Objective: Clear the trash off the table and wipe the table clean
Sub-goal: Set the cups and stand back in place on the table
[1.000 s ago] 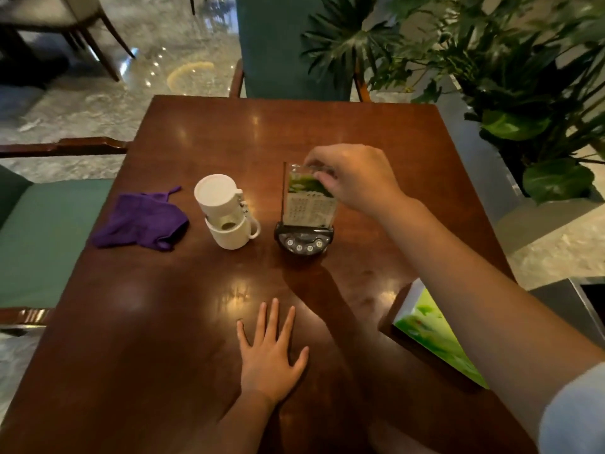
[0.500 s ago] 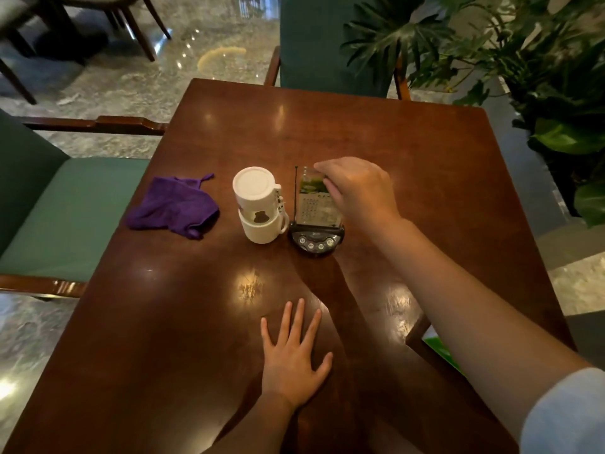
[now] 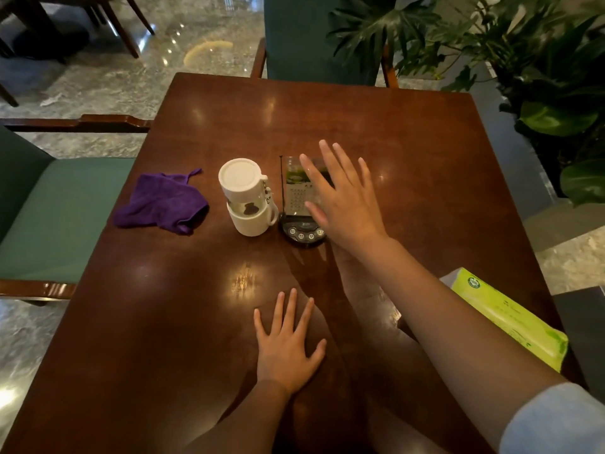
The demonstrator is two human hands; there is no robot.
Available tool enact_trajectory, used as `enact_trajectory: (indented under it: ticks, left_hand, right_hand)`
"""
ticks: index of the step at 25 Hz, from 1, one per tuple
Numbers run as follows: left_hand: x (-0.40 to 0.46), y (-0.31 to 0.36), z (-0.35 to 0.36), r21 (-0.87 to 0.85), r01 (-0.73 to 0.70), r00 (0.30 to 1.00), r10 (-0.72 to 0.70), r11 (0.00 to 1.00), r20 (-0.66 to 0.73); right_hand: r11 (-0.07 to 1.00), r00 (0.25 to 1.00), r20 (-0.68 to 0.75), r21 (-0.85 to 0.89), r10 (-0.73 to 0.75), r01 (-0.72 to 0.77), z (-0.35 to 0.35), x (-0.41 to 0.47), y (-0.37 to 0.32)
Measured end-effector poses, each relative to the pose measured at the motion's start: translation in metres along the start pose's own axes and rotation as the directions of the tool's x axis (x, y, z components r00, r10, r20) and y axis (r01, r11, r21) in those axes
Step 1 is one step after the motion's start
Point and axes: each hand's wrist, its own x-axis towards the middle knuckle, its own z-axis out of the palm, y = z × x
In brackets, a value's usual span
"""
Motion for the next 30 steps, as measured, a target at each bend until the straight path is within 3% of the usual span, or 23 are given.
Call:
enact_trajectory:
  ticks: [3,6,10,12,13,21,27,30]
  left_hand:
    - [0.000,0.000,0.000,0.013,0.006,1.000,-0.006,1.000,0.009]
    - [0.001,0.000,0.001,0.019,0.001,1.000,-0.001,1.000,0.009]
    - [0.001,0.001,0.002,0.028,0.006,1.000,-0.007,1.000,0.013]
    - [0.001,0.001,0.001,0.033,0.012,1.000,-0.013,0.999,0.025]
    - [0.000,0.002,0.001,0.045,0.011,0.999,-0.013,0.999,0.035]
    - [0.001,0.004,-0.003,0.056,0.011,0.998,-0.014,0.998,0.053]
    - [0.001,0.003,-0.002,0.029,0.005,1.000,-0.006,1.000,0.018]
    - [0.000,0.004,-0.002,0.034,0.006,1.000,-0.006,0.999,0.003]
  right_hand:
    - [0.986,0.994,0.016,0.129,0.106,-0.107,-0.008,-0.044,0.013]
    - [0.949,0.933,0.218,0.069,0.287,-0.308,-0.011,-0.117,0.052]
    - [0.859,0.725,0.468,-0.195,0.506,-0.474,-0.024,-0.207,0.116]
    - [0.822,0.611,0.561,-0.271,0.558,-0.501,-0.030,-0.230,0.136]
    - [0.813,0.589,0.576,-0.276,0.567,-0.513,-0.031,-0.236,0.140]
    - [0.922,0.813,0.434,-0.166,0.388,-0.351,-0.010,-0.212,0.114]
    - [0.965,0.831,0.490,-0.134,0.263,-0.226,0.006,-0.142,0.118]
    - [0.960,0.849,0.452,-0.179,0.275,-0.216,0.016,-0.105,0.118]
